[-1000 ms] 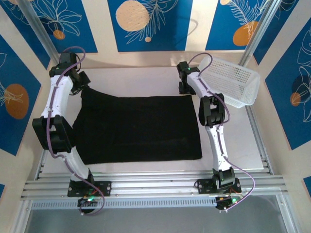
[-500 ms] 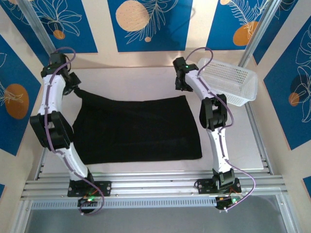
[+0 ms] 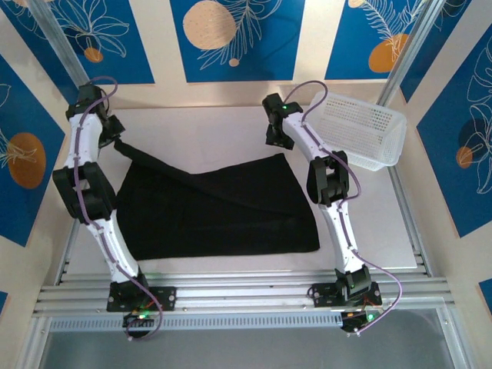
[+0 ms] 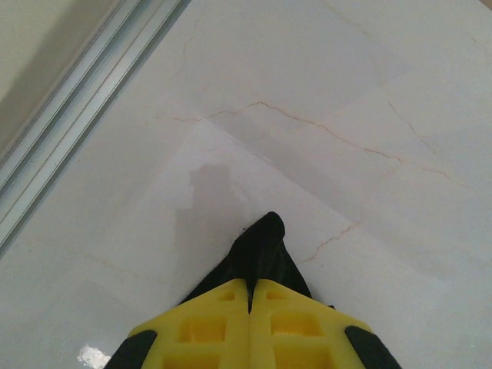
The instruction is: Fold and stack the t-shirts
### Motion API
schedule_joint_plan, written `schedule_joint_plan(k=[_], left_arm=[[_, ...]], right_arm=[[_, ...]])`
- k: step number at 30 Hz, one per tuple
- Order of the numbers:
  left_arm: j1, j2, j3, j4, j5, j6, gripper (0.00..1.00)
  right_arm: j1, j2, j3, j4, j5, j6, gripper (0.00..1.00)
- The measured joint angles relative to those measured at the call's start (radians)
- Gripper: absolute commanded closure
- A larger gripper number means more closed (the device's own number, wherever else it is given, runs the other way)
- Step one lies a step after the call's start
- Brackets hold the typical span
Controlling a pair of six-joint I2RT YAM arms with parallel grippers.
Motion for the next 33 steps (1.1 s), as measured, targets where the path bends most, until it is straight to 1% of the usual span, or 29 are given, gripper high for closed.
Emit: schedule_joint_plan(k=[5,10,13,16,18,22,24,27,33], left_arm=[[-0.002,0.0,0.004,0.0,0.004,0.0,1.0],[-0.006,0.0,0.004,0.0,0.007,0.0,1.0],[-0.008,0.0,0.004,0.0,0.008,-0.001,1.0],[-0.011,-0.001,0.004,0.0,0.011,-0.001,1.0],[-0.011,-0.001,0.004,0.0,0.015,-0.003,1.0],[-0.015,-0.001,0.004,0.001,0.019,-0.003,1.0],[-0.02,-0.001,0.004,0.001,0.021,-0.003,1.0],[-0.025,-0.001,0.004,0.001,0.023,-0.004,1.0],[-0.038,-0.001,0.004,0.001,0.026,-0.008,1.0]], right_arm=[[0.004,0.0,-0.058,0.013,-0.001,0.006,0.51],[0.022,0.112,0.091,-0.032,0.018,0.006,0.51],[0.027,0.14,0.098,-0.045,0.036,0.01,0.52],[0.028,0.14,0.099,-0.049,0.045,0.013,0.56],[0.026,0.14,0.099,-0.054,0.047,0.016,0.6],[0.02,0.14,0.099,-0.056,0.051,0.016,0.72],[0.017,0.14,0.099,-0.062,0.06,0.012,0.82],[0.015,0.14,0.094,-0.065,0.083,0.01,1.0],[0.014,0.133,0.087,-0.063,0.116,0.012,1.0]])
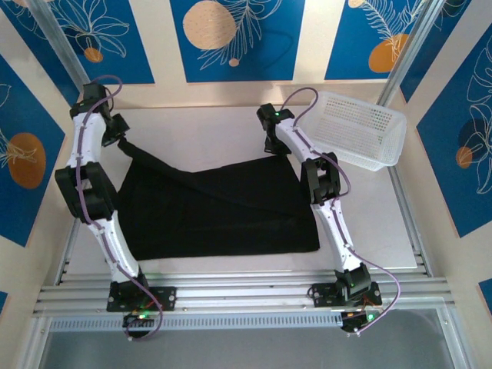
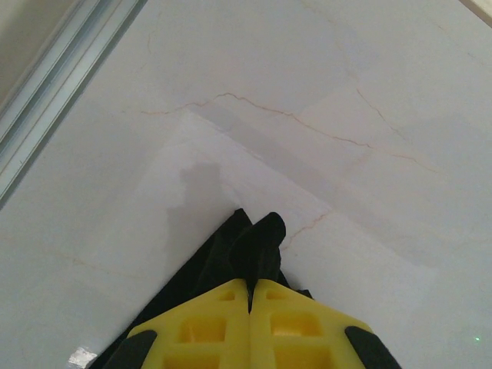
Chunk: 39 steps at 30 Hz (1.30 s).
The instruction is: Fold and stack the t-shirts
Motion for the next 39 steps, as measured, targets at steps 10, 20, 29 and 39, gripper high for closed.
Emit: schedule_joint_plan(k=[10,20,29,39], left_arm=[[-0.031,0.0,0.009,0.008,0.039,-0.031,1.0],[-0.058,0.0,0.069,0.01,0.06,-0.047,1.0],[-0.06,-0.018,0.029,0.006,0.06,-0.04,1.0],[-0.068,-0.047,-0.049,0.002,0.051,-0.013,1.0]], right_arm=[[-0.018,-0.073,0.0,0.01,0.041,-0.022,1.0],[-0.043,-0.183,-0.121,0.042,0.045,-0.021,1.0],[-0.052,-0.27,-0.296,0.068,0.045,0.001,1.0],[-0.066,-0.356,-0.346,0.089,0.045,0.012,1.0]])
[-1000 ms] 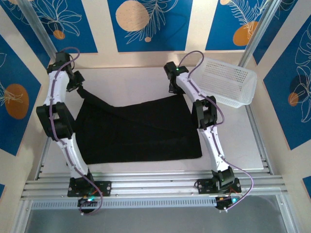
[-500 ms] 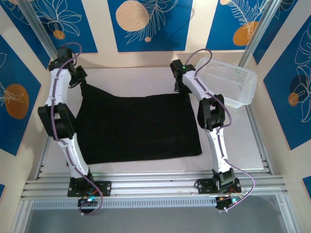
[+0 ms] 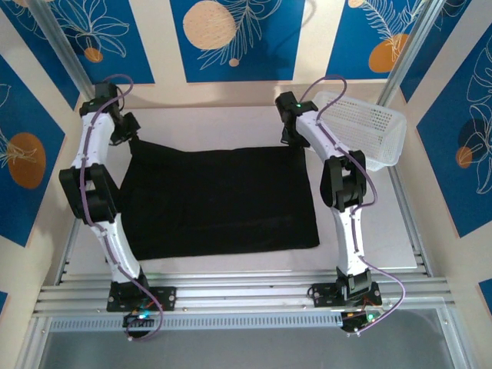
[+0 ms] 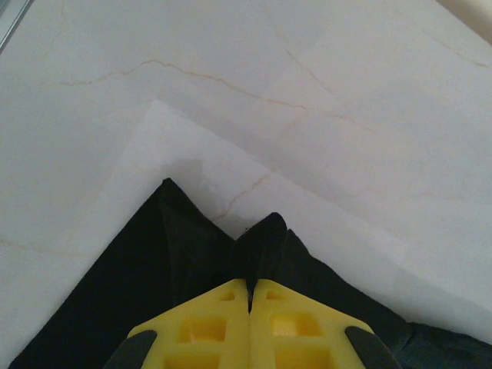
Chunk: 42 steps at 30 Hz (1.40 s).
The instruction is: Fold and stack the t-shirts
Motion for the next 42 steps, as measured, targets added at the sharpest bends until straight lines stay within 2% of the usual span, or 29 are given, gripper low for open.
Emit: schedule_joint_plan(k=[7,14,22,30,42], left_arm=[[-0.025,-0.131,-0.129,-0.03,-0.064,0.003,1.0],[-0.029,-0.37,-0.361,-0.051,-0.129,0.002,1.0],[-0.029,-0.593,-0.629,-0.055,-0.203,-0.008,1.0],[-0.029,-0.71,-0.809,-0.063,-0.292,-0.011,1.0],[-0.033,-0.851,-0.966,-0.145,-0.389,-0.121,1.0]], right_arm=[[0.0,-0.066,-0.098,0.024,-0.012,0.0,1.0],[0.012,-0.138,-0.23,0.045,-0.033,0.0,1.0],[0.023,-0.301,-0.457,0.072,-0.071,0.016,1.0],[0.024,-0.412,-0.655,0.097,-0.093,0.027,1.0],[0.055,-0.502,-0.809,0.105,-0.1,0.035,1.0]])
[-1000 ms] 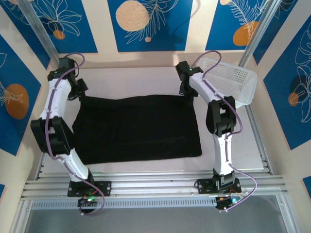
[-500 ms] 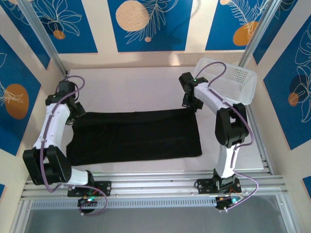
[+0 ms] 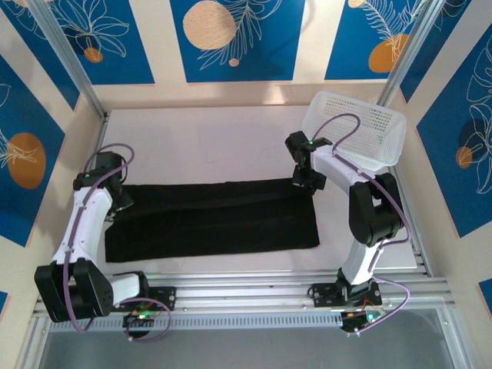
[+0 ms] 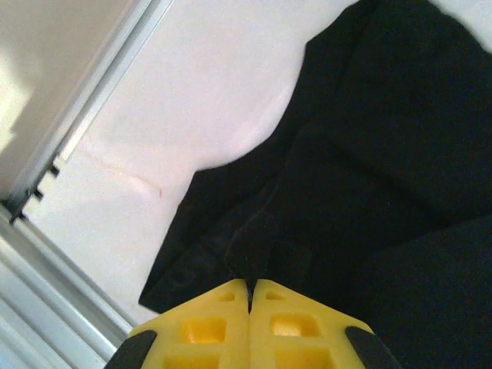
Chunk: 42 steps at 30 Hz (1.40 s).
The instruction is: Fold and stack the t-shirts
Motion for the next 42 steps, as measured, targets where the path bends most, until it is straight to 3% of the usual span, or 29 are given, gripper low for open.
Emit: schedule_joint_plan(k=[20,30,42], left_arm=[[-0.019,-0.263,-0.178,-0.158,0.014,-0.391,1.0],[-0.02,-0.327,-0.236,-0.166,0.04,-0.457,1.0],[-0.023,-0.336,-0.32,-0.168,0.075,-0.499,1.0]], right_arm=[[0.027,-0.033,-0.102,-0.003,0.007,0.018,1.0],[0.032,-0.116,-0.135,-0.018,0.021,0.033,1.0],[0.042,-0.037,-0.187,-0.02,-0.01,0.07,1.0]])
